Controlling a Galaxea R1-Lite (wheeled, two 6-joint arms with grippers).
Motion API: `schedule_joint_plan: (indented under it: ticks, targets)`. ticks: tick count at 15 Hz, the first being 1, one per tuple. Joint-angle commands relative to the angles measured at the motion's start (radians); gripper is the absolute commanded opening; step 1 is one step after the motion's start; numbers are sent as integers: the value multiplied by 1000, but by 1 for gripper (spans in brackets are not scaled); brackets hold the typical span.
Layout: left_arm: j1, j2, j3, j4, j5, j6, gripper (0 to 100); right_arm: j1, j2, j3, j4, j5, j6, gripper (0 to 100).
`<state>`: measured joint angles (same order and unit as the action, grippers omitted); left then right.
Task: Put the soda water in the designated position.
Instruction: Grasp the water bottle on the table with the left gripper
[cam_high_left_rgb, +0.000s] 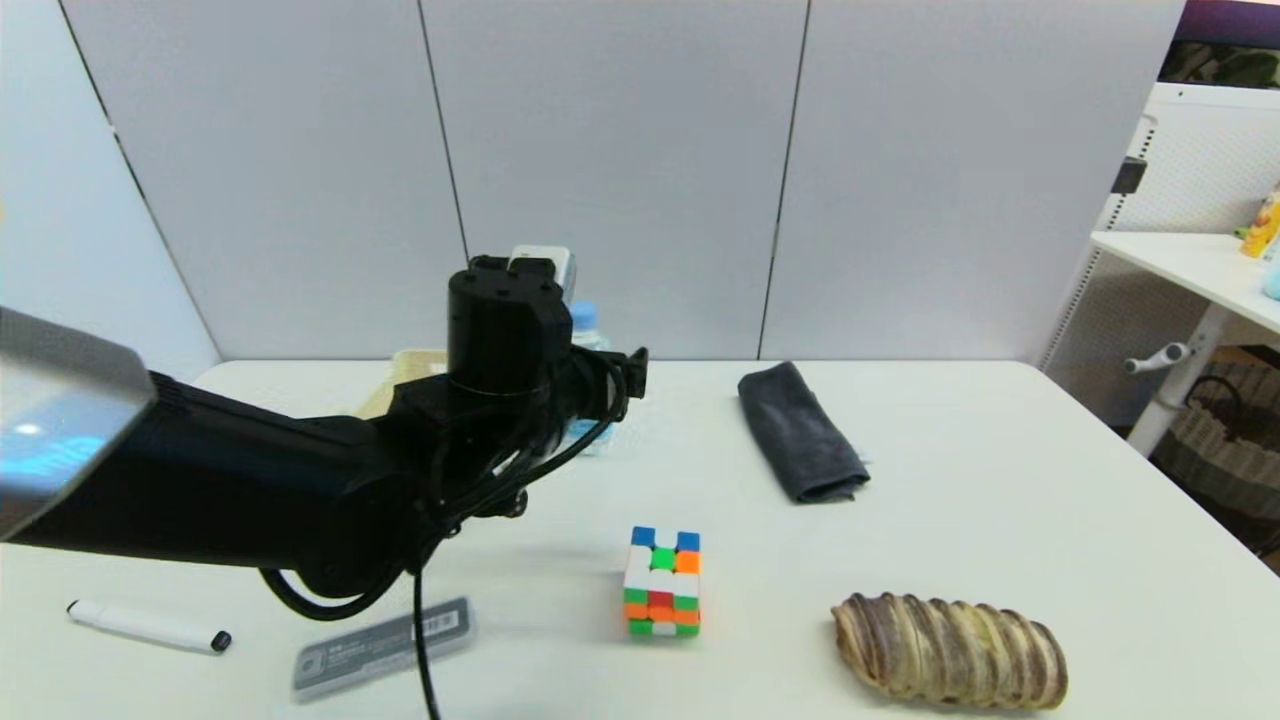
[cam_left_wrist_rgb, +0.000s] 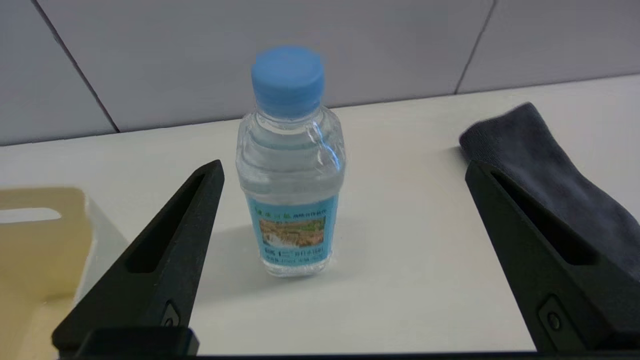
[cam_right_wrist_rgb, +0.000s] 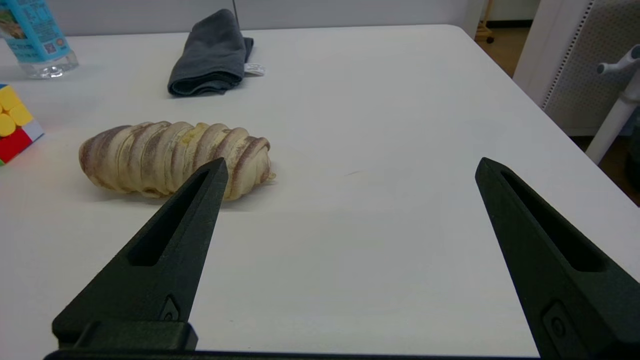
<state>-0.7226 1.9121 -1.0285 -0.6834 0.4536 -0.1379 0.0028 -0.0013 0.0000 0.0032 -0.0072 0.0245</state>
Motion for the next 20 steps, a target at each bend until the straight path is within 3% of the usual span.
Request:
schedule_joint_plan:
  ticks: [1,11,20]
  targets:
    - [35,123,-7,-104,5,0,100,0,1,2,0,0,0,100]
    - [132,226,-21,-269,-50,0,100,0,1,2,0,0,0,100]
    - [132,286,-107,-268,-78,0,100,0,1,2,0,0,0,100]
